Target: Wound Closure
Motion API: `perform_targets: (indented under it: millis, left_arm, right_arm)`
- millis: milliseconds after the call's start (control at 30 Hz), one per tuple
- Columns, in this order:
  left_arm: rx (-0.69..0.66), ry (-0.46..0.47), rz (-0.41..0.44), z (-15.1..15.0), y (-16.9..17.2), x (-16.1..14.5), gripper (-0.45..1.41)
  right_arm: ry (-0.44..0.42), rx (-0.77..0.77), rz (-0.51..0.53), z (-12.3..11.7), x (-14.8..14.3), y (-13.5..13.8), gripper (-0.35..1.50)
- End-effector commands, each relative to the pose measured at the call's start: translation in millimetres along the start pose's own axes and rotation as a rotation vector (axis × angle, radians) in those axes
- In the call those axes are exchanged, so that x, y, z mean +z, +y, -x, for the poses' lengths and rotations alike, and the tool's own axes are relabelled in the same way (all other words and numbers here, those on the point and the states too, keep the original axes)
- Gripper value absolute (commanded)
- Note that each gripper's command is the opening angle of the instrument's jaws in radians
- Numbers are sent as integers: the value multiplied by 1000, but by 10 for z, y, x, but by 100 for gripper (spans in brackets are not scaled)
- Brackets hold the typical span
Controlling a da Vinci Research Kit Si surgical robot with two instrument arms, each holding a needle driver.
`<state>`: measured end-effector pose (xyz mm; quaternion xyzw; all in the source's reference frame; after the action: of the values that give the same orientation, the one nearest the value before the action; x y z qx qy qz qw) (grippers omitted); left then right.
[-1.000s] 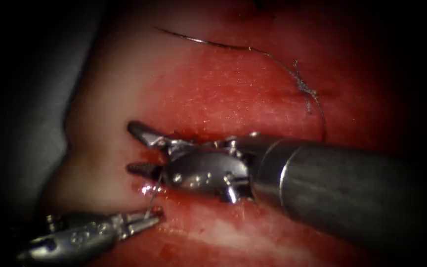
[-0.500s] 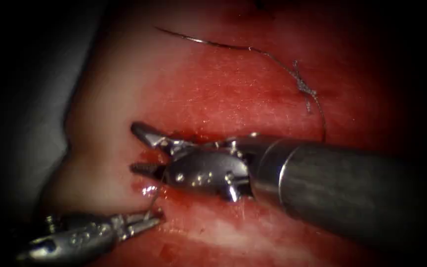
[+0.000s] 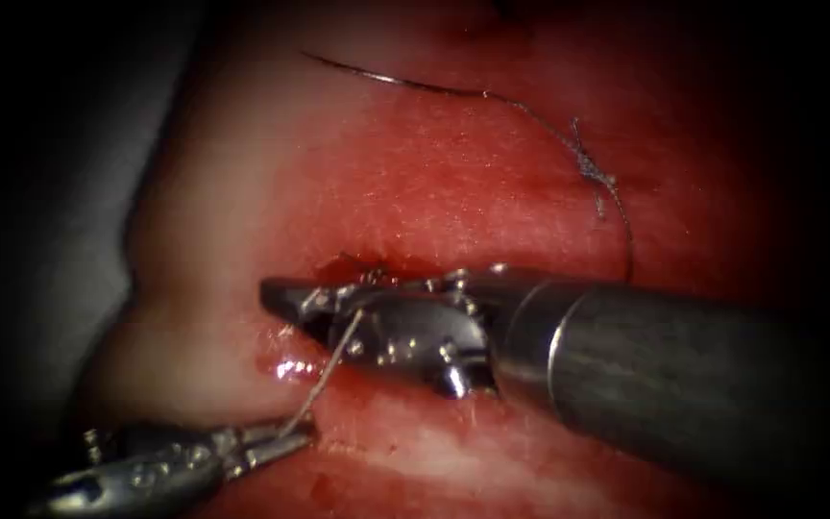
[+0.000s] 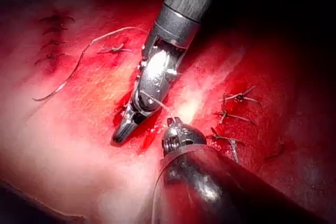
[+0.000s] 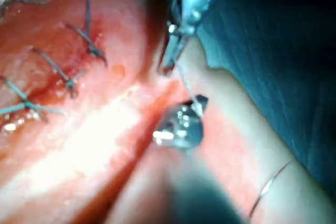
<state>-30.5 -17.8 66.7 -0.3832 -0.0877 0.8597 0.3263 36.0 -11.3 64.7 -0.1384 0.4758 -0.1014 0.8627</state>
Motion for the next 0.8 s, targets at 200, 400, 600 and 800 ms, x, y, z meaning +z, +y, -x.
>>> perform_targets:
  millis: [200, 400, 600, 800]
  left_arm:
    - [16, -2, 11, 19, -12, -15, -45]
    - [28, -6, -7, 37, -47, -20, -45]
    - [39, -45, -49, 65, -76, -8, -20]
    - [42, -79, -81, 85, -96, -1, -3]
  right_arm:
    - [49, 113, 20, -4, -58, 19, 69]
    - [99, 191, 103, -2, -137, 80, 91]
    - [90, 225, 145, -3, -173, 103, 86]
    - [81, 225, 150, -5, -170, 100, 84]
